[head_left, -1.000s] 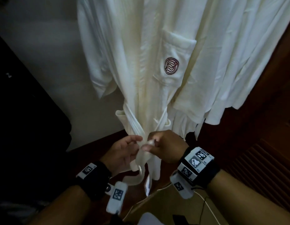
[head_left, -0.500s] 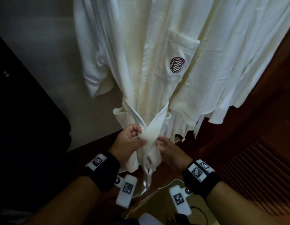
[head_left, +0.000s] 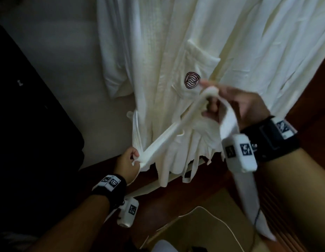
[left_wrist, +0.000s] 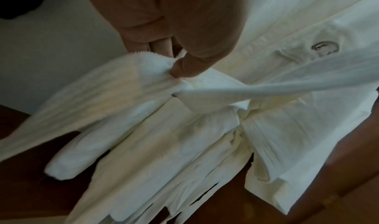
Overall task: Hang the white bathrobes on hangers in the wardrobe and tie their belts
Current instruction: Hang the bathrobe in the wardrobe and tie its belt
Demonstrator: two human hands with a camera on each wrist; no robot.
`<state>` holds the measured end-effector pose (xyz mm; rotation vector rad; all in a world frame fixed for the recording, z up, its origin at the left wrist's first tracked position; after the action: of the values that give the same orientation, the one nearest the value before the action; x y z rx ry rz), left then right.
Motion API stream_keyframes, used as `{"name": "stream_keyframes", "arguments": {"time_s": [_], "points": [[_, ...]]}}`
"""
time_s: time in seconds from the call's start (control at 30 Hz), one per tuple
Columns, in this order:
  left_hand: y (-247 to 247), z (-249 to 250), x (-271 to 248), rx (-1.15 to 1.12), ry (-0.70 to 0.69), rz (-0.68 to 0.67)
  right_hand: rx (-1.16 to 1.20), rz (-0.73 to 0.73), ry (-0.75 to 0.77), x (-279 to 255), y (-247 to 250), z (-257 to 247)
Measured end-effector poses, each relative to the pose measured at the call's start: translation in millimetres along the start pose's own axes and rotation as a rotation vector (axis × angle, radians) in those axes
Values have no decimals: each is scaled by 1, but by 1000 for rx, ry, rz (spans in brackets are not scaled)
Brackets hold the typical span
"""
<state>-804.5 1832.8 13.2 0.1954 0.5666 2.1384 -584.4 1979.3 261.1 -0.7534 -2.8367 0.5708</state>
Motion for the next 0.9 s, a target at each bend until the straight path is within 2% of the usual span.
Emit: {"name": "stream_keyframes", "arguments": {"time_s": [0.1,0.17,0.27,0.37,0.43,0.47,0.5,0.53,0.6,0.63,0.67,0.73,0.8,0.83,0.9], "points": [[4,-9,-9,0,-9,-21,-34,-205,179,41,-59,-48],[8,-12,-15,12,-32,-14,-127,-242,292,64,-93,-69],[13,-14,-24,42,-83,-21,-78,-303,449,89,-136,-87],[17,-18,-33,8,-58,-37,-269,-236,649,99,-157,-83],[21,-20,-40,-74,-32,-58,-547,-108,687,109,-140,-47],[24,-18,-44,-118,-37,-67,-770,-55,663,115,-128,-19],[28,-15,-48,-158,-47,-74,-1052,-41,567,122,-113,21],[32,-11,-52,-194,-59,-86,-1353,-96,365,126,-95,70],[33,-3,-57,-236,-72,-121,-1787,-350,-322,99,-39,187],[31,2,-58,-218,-82,-137,-1854,-473,-577,73,-20,227],[28,8,-58,-169,-102,-157,-1838,-544,-676,53,-15,249],[19,18,-58,-65,-146,-205,-1621,-555,-616,45,-29,259],[13,21,-57,-5,-167,-235,-1206,-405,-521,55,-43,237],[12,20,-56,13,-164,-235,-1085,-280,-420,64,-40,216],[15,14,-53,3,-120,-229,-1091,-54,-88,74,-31,157]]}}
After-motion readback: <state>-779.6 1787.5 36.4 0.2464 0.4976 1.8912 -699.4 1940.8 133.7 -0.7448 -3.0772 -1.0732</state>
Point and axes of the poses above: each hand's wrist, its own x-axis towards the middle knuckle, its own y-axis out of the back of the hand, z = x × y, the point moved 10 cm from there along x, towards the middle knuckle, and after that the axes turned 2 degrees about -z, right-handed, at the moved point
